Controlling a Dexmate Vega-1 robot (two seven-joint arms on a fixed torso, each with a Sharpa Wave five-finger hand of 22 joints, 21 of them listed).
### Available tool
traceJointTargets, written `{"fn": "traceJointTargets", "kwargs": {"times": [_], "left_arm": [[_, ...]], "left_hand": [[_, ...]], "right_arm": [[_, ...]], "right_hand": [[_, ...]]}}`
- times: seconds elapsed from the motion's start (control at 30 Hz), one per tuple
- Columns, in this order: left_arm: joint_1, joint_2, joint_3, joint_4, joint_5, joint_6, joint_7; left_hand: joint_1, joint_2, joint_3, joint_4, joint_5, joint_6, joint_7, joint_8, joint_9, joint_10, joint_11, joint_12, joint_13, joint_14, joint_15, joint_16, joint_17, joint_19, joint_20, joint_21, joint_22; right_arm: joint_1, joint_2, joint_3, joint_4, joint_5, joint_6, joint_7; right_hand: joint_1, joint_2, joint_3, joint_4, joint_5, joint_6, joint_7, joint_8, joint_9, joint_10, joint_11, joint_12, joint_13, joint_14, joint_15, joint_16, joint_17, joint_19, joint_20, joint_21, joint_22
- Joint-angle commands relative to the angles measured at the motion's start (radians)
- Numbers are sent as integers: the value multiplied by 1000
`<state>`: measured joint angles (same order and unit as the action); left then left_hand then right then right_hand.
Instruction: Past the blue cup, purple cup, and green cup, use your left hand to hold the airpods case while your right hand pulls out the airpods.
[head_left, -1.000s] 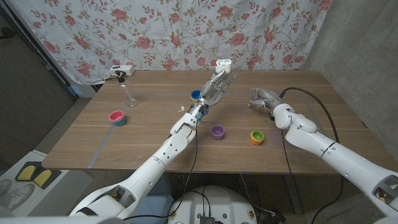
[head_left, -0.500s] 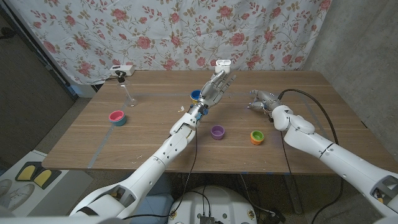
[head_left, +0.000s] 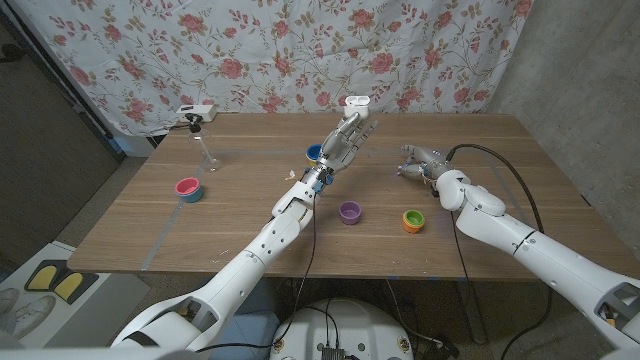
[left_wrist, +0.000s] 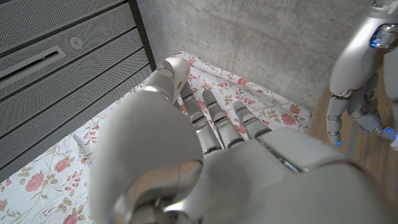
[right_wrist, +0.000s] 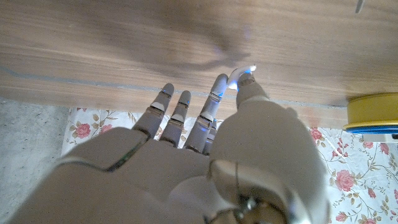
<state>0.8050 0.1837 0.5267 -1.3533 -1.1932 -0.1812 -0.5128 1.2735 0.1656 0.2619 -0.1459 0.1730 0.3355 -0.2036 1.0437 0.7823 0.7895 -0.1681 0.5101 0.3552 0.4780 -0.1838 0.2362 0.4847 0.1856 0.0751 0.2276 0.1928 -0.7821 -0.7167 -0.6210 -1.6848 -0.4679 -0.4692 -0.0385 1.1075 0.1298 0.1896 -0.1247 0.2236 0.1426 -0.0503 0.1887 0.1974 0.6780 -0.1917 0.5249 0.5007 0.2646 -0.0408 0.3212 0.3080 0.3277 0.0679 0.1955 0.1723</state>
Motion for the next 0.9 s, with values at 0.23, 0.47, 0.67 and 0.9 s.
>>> {"fn": "traceJointTargets", "kwargs": {"times": [0.23,0.47,0.67,0.9], "left_arm": [[-6,-5,-2,13,-1,3,-5],[-7,-8,-4,19,-4,5,-3],[-20,-16,-2,36,0,3,-12],[-25,-10,3,41,34,-17,4]], "left_hand": [[2,11,6,4,6,3,-2,1,-2,54,-52,42,82,52,-48,0,6,0,-2,1,2],[4,9,5,2,6,4,-2,2,-4,54,-52,42,82,55,-48,2,9,0,-1,1,2],[6,8,5,1,6,6,-2,2,-7,56,-52,44,83,55,-49,2,11,0,-2,1,2],[7,6,4,-1,7,6,-2,3,-10,57,-52,44,83,55,-48,2,13,-1,-2,1,2]], "right_arm": [[-17,-8,25,-25,16,-2,-8],[-43,-24,66,-77,38,-10,-33],[-68,-37,115,-126,74,-17,-60],[-88,-63,156,-184,115,-30,-58]], "right_hand": [[-35,-9,-17,8,-4,-2,18,9,4,-25,32,-35,-28,-7,-76,-9,-11,-1,14,-4,-2],[-57,-7,-24,18,-6,-7,19,10,4,-36,40,-52,-40,-17,-69,-13,-15,-9,15,-6,-2],[-74,-4,-29,26,-7,-8,19,11,4,-39,44,-63,-50,-20,-69,-14,-18,-12,16,-7,-2],[-86,-1,-32,29,-7,-8,17,13,4,-35,49,-72,-59,-22,-64,-14,-22,-15,19,-7,-1]]}}
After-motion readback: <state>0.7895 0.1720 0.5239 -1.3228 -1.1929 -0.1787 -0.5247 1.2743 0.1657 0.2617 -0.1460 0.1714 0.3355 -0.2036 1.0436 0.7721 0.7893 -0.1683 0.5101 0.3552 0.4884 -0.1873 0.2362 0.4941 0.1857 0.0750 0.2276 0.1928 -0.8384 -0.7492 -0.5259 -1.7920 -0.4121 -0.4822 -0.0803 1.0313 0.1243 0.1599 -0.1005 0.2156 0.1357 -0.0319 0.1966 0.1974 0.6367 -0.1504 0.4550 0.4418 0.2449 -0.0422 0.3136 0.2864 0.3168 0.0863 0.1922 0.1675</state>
